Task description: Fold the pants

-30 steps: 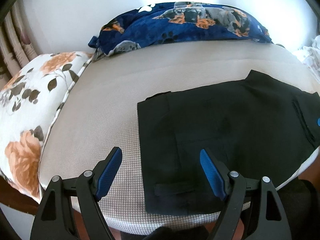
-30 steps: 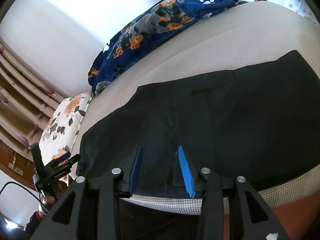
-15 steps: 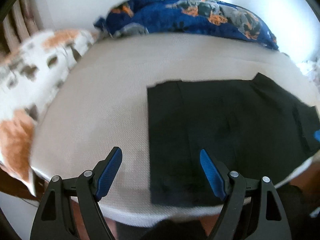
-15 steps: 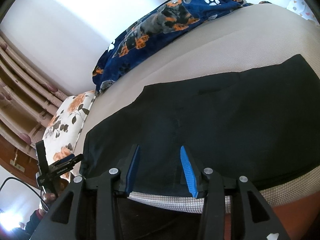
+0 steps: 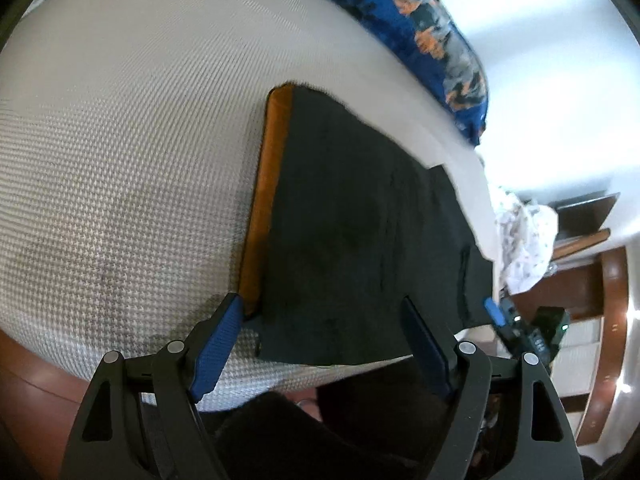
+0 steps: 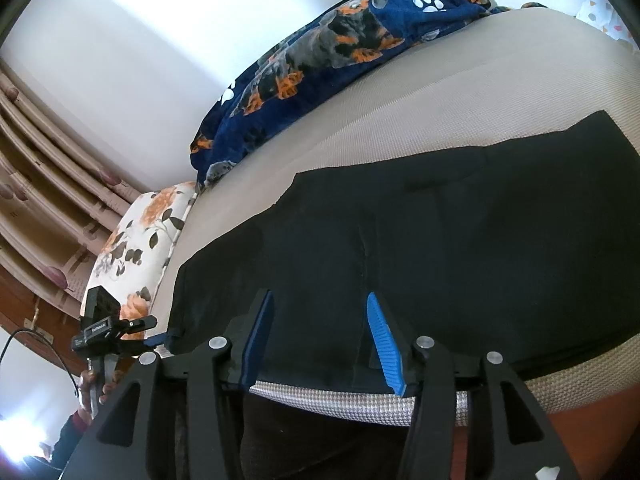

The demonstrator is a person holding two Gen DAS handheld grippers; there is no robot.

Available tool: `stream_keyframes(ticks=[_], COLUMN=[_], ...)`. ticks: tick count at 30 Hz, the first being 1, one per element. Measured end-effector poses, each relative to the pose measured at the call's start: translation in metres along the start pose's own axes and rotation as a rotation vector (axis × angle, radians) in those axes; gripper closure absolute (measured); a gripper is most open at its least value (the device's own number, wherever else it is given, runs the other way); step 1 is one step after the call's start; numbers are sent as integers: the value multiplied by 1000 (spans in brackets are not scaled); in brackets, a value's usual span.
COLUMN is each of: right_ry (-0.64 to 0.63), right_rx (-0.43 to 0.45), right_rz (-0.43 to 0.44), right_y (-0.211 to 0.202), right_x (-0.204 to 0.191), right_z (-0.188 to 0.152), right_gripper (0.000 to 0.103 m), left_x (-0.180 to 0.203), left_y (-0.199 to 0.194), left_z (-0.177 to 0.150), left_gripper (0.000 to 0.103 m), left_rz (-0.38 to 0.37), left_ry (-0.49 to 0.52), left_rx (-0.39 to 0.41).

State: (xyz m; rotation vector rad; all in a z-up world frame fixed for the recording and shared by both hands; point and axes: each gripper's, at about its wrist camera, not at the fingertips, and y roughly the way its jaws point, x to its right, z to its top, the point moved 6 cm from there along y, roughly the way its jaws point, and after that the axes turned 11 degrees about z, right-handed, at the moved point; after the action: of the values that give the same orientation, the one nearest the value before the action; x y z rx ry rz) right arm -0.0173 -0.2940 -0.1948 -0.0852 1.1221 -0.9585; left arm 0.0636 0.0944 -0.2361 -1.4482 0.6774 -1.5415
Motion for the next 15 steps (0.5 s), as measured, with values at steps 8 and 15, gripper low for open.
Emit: stream_keyframes(ticks=[8,15], right_ry=[18,44], right_rx=[1,-18], right_rz=[9,19], right_y=[1,7], right_x=[2,4], right_z=[-1,-7], right_gripper=[52,50], left_x=[-3,18], left_y=[4,11], left_z=[-11,1], left_gripper=[25,24], left_rz=[-116,-86], left_ry=[-41,22], left_rx=[-74,-71])
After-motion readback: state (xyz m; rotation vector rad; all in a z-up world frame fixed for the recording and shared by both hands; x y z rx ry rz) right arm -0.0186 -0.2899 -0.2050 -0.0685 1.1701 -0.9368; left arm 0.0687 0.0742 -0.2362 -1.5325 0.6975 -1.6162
